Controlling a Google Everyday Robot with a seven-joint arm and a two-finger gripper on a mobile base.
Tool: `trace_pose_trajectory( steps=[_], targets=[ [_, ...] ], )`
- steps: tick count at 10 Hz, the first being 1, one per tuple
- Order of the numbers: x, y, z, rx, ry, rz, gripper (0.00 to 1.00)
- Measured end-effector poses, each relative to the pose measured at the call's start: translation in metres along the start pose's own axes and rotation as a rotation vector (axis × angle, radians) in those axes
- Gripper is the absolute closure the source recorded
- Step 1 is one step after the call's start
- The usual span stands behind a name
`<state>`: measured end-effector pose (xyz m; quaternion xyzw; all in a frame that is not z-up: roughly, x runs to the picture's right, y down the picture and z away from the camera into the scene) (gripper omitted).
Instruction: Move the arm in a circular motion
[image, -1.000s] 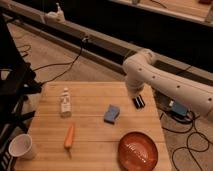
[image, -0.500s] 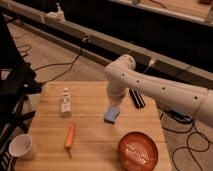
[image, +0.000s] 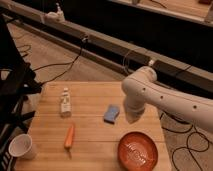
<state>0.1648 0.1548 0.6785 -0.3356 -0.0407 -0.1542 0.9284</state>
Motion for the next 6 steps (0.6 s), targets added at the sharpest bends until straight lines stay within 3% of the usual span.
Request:
trace_pose_trajectory(
  steps=[1,3,4,6],
  targets=[
    [0.023,0.014,0.001,-0.011,0.026,0.064,1.0],
    [0.089,0.023,0.002,-0.03,0.13,0.196,1.0],
    [0.11,0.016,0.002,-0.034,0.17,0.23,1.0],
    [0.142,-0.026,0.003,-0.024,0.243,0.278,1.0]
  ],
)
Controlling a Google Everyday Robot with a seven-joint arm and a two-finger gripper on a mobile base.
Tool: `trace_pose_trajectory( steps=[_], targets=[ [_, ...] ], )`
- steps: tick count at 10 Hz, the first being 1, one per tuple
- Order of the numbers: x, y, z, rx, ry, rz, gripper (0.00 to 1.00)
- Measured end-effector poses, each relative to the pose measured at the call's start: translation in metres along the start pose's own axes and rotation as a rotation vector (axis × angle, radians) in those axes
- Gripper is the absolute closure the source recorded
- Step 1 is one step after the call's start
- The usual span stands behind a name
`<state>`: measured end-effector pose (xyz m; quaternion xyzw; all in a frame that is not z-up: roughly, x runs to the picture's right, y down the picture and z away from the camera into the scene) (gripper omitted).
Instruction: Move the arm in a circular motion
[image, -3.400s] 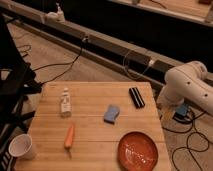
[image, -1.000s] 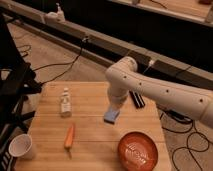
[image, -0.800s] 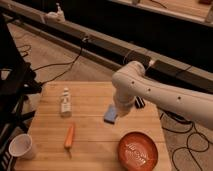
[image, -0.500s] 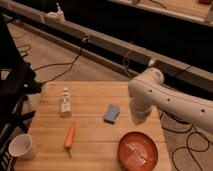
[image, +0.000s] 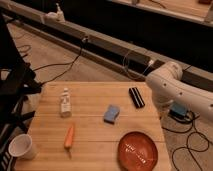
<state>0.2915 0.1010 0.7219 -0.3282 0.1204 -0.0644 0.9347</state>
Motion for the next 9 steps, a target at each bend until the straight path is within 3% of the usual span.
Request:
trace_pose_trajectory(
  steps=[2,5,7,9],
  targets=[
    [-0.015,-0.052,-0.001,0.032,0.021,0.002,1.0],
    [-0.062,-0.095,-0.007,0.066,-0.007,-0.039,1.0],
    [-0.11,-0.104,-0.016,0.09,-0.046,-0.12,1.0],
    [-0.162,-0.088,-0.025,0.111,-0.081,-0.248,1.0]
  ],
)
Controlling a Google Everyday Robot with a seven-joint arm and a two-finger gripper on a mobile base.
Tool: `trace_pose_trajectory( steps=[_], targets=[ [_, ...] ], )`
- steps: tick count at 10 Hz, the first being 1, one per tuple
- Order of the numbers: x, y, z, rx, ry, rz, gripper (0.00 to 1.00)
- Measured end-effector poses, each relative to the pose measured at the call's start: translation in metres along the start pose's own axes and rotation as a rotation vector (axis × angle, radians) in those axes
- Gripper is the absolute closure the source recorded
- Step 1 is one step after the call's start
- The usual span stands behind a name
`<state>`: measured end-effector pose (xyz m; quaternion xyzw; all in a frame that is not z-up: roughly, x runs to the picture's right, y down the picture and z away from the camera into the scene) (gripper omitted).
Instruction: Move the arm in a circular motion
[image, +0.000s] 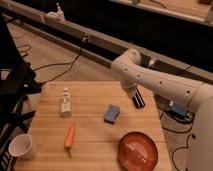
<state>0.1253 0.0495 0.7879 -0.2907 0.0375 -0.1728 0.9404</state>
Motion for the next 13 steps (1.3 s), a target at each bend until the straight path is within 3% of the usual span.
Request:
trace_pose_trajectory(
  steps=[1,3,4,6,8,10,11,13],
  targets=[
    [-0.033,0.016,-0.002,0.0,-0.027,-0.089,1.0],
    [-0.064,0.051,-0.004,-0.014,-0.06,-0.191,1.0],
    [-0.072,0.069,-0.007,-0.02,-0.077,-0.224,1.0],
    [-0.062,0.107,-0.012,-0.043,-0.091,-0.235,1.0],
    [-0.03,0.143,-0.014,-0.076,-0.097,-0.171,1.0],
    [0.027,0.165,-0.01,-0.11,-0.063,-0.048,1.0],
    [0.065,0.168,-0.006,-0.125,-0.028,0.021,1.0],
    [0.119,0.151,0.003,-0.142,0.035,0.119,1.0]
  ],
)
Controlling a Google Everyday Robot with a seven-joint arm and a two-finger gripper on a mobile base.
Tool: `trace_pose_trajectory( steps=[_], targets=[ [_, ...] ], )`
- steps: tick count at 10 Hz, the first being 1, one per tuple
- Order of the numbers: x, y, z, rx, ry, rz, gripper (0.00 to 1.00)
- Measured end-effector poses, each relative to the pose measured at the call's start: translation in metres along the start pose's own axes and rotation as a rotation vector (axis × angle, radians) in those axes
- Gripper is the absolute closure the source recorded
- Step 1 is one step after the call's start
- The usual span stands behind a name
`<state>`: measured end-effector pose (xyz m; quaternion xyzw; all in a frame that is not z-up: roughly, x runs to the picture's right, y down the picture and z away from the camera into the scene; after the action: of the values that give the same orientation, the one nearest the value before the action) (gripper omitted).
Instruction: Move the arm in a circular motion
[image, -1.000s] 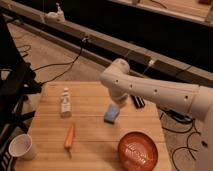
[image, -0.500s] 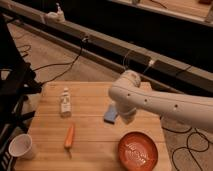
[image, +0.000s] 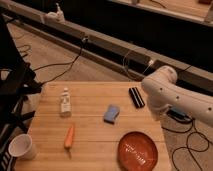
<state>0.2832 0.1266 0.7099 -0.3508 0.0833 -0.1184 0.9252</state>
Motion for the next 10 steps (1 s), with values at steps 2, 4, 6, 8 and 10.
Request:
trace_pose_trajectory(
  steps=[2,4,6,8,10],
  targets=[
    [0.013,-0.049,0.004,0.003,0.013,0.057,1.0],
    [0.001,-0.092,-0.002,0.026,0.001,0.064,1.0],
    [-0.032,-0.128,-0.016,0.06,-0.042,0.029,1.0],
    [-0.083,-0.146,-0.037,0.098,-0.141,-0.044,1.0],
    [-0.134,-0.137,-0.055,0.124,-0.228,-0.147,1.0]
  ],
)
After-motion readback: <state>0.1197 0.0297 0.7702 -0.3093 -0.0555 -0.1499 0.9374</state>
